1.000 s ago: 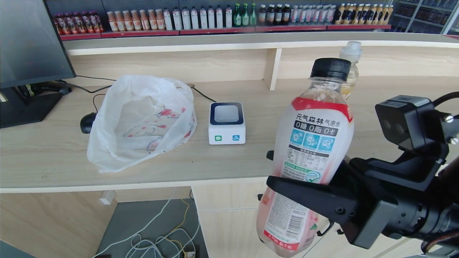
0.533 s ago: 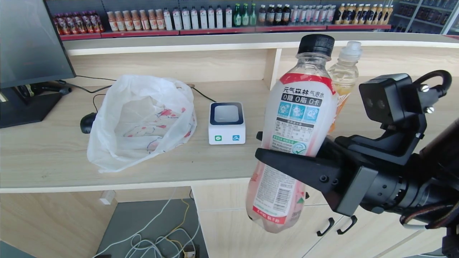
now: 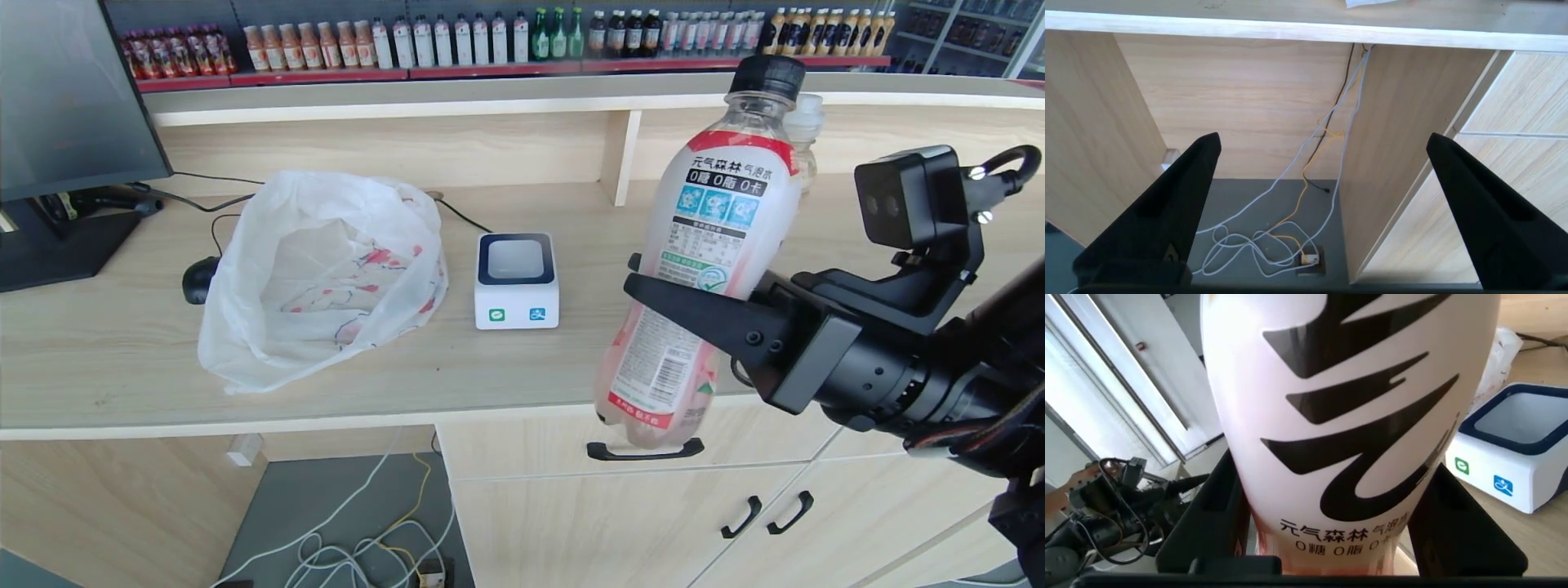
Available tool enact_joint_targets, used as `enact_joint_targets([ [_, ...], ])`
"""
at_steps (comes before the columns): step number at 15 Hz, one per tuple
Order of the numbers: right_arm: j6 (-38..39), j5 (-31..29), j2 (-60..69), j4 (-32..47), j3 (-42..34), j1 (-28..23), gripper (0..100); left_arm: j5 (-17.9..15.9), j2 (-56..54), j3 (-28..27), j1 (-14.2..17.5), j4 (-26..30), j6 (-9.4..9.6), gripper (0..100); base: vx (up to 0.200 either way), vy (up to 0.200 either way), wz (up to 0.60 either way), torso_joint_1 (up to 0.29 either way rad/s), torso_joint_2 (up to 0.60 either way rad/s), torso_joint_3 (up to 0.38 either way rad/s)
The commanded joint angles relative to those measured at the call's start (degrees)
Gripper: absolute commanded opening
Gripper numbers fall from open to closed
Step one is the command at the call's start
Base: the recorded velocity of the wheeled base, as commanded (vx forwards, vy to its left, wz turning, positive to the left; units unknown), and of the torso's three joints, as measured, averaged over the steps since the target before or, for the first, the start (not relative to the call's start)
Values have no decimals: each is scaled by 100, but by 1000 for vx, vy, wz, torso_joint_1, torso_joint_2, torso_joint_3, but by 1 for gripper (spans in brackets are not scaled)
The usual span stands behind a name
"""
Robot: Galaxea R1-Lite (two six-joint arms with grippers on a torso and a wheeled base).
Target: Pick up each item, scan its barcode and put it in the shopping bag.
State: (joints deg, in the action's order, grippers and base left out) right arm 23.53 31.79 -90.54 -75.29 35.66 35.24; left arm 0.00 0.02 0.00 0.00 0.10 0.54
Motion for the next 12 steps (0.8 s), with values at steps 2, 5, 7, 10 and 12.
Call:
enact_joint_targets([
  [2,-6,2,36,5,91,-35,0,0,-2,0,0,-1,-1,100,0,0,0,0,0,0],
  [5,38,2,72,5,82,-70,0,0,-2,0,9,-1,-1,100,0,0,0,0,0,0],
  [7,38,2,72,-3,91,-79,0,0,-2,0,0,-1,-1,100,0,0,0,0,0,0],
  [10,29,-6,80,5,108,-79,0,0,-2,0,0,-1,-1,100,0,0,0,0,0,0],
  [12,29,2,89,-3,108,-79,0,0,-2,0,0,-1,-1,100,0,0,0,0,0,0],
])
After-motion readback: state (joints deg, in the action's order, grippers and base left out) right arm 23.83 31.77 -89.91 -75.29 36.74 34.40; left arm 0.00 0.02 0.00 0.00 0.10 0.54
